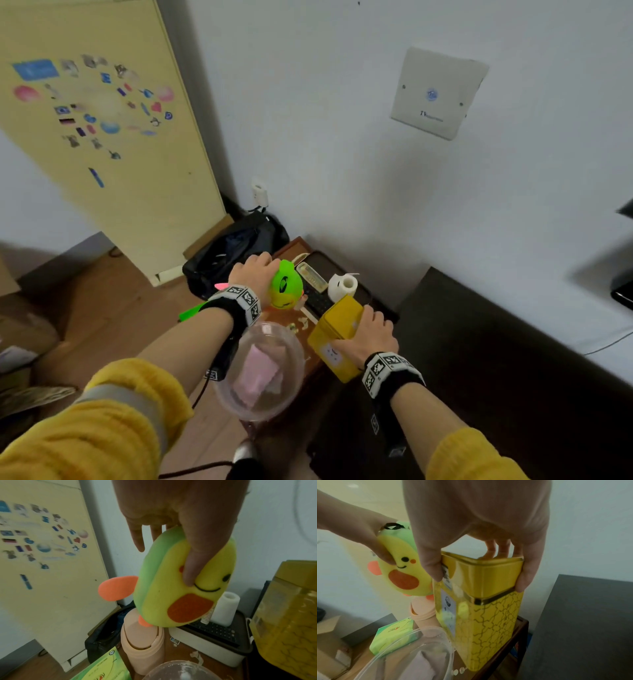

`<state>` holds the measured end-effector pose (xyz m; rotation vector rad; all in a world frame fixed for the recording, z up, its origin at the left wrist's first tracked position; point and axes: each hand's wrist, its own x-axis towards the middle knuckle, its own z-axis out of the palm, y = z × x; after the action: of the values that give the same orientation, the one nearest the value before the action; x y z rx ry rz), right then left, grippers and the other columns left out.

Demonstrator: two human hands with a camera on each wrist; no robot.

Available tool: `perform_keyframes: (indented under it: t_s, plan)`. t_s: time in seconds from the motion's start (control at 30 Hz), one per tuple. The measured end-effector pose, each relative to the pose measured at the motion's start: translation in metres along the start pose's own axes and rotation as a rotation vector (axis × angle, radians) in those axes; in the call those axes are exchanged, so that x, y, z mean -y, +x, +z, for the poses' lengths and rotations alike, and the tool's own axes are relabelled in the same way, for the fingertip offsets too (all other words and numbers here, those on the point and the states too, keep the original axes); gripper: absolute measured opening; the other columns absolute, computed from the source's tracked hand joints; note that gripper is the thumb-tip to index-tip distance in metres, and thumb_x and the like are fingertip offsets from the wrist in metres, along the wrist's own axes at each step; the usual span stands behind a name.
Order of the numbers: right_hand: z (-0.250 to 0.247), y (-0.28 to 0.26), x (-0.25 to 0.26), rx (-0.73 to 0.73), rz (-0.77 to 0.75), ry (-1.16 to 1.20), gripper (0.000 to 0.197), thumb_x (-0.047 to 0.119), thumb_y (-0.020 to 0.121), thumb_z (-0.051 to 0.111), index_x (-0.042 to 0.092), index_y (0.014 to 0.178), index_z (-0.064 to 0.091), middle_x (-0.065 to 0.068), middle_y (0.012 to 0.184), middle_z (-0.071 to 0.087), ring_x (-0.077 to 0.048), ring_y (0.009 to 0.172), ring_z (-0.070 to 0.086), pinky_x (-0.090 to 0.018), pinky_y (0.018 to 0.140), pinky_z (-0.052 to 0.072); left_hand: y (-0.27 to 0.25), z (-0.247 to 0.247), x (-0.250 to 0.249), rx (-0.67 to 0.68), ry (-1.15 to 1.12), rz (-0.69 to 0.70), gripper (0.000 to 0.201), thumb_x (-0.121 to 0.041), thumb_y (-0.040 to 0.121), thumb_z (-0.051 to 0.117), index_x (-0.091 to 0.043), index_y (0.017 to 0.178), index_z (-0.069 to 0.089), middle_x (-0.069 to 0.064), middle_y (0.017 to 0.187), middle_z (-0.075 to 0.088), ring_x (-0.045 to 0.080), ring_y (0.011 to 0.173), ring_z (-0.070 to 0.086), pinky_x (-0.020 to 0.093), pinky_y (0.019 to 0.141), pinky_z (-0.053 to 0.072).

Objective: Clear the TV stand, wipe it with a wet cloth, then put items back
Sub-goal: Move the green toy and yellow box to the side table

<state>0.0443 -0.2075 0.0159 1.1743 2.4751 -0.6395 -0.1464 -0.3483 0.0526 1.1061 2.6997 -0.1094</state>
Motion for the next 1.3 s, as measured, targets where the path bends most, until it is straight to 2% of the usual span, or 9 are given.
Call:
perform_keyframes:
  t_s: [0.07,0.23,0.33,0.47,0.67,0.8,0.97,1.17,1.3]
  plan:
    - [0.015,0.013,0.012,0.008,0.046,0.023,0.107,0.063,0.061,0.071,0.018,0.142,0.018,-0.006,0.14,0.034,-0.029,0.128,0.034,-0.044,0.097,0.042,0.021,0.014,0.011,0.017,0.047,0.056,0.057,-0.051,0.08,0.059,-0.026,0.128,0.041,-0.003,0.128,0.046,0.022,0.119,0.045,0.038,0.092,0.042]
    - [0.051,0.045,0.032,-0.001,0.13,0.077,0.111,0.068,0.062,0.069,0.019,0.144,0.013,-0.004,0.144,0.028,-0.028,0.132,0.028,-0.045,0.099,0.04,0.064,0.058,0.029,0.085,0.104,0.172,0.046,-0.037,0.083,0.058,-0.026,0.124,0.043,-0.003,0.124,0.049,0.022,0.116,0.046,0.037,0.089,0.042]
    - [0.07,0.063,0.036,-0.032,0.167,0.087,0.111,0.073,0.06,0.066,0.02,0.143,0.014,-0.003,0.143,0.028,-0.027,0.131,0.028,-0.044,0.096,0.043,0.086,0.074,0.021,0.125,0.054,0.279,0.06,-0.052,0.078,0.059,-0.024,0.128,0.04,-0.001,0.127,0.045,0.025,0.118,0.043,0.04,0.092,0.039]
    - [0.086,0.073,0.035,-0.028,0.22,0.06,0.113,0.081,0.055,0.062,0.021,0.14,0.018,-0.001,0.139,0.032,-0.026,0.127,0.031,-0.042,0.091,0.045,0.096,0.086,0.002,0.194,0.002,0.372,0.065,-0.054,0.079,0.061,-0.023,0.131,0.038,-0.001,0.132,0.041,0.025,0.121,0.04,0.042,0.093,0.038]
    - [0.088,0.074,0.031,-0.018,0.241,0.07,0.108,0.076,0.059,0.064,0.02,0.141,0.02,0.0,0.137,0.032,-0.025,0.127,0.031,-0.04,0.089,0.045,0.111,0.075,0.015,0.221,-0.165,0.361,0.07,-0.051,0.075,0.067,-0.022,0.132,0.039,0.001,0.129,0.045,0.029,0.117,0.045,0.043,0.089,0.046]
    - [0.093,0.079,0.04,-0.018,0.23,0.049,0.106,0.072,0.061,0.066,0.021,0.141,0.019,0.0,0.139,0.032,-0.025,0.128,0.031,-0.039,0.089,0.046,0.119,0.066,0.03,0.252,-0.192,0.343,0.069,-0.052,0.075,0.067,-0.022,0.13,0.039,0.001,0.127,0.044,0.026,0.118,0.045,0.041,0.087,0.043]
    - [0.101,0.076,0.051,-0.019,0.221,-0.004,0.106,0.069,0.062,0.067,0.021,0.143,0.018,0.001,0.14,0.032,-0.023,0.128,0.032,-0.036,0.086,0.048,0.132,0.071,0.044,0.201,-0.312,0.283,0.064,-0.034,0.072,0.074,-0.018,0.124,0.04,0.003,0.119,0.044,0.029,0.111,0.048,0.039,0.084,0.042]
    - [0.102,0.074,0.063,-0.021,0.192,-0.085,0.101,0.058,0.067,0.069,0.019,0.144,0.016,-0.001,0.136,0.03,-0.024,0.125,0.031,-0.034,0.082,0.051,0.134,0.077,0.057,0.176,-0.265,0.272,0.059,-0.029,0.073,0.072,-0.021,0.121,0.04,0.0,0.12,0.043,0.026,0.112,0.047,0.035,0.069,0.039]
    - [0.105,0.074,0.066,-0.032,0.189,-0.092,0.104,0.06,0.067,0.069,0.018,0.145,0.014,-0.002,0.14,0.028,-0.025,0.131,0.027,-0.037,0.086,0.051,0.133,0.073,0.062,0.175,-0.289,0.261,0.057,-0.026,0.074,0.07,-0.019,0.122,0.041,0.002,0.12,0.044,0.028,0.112,0.047,0.038,0.072,0.043]
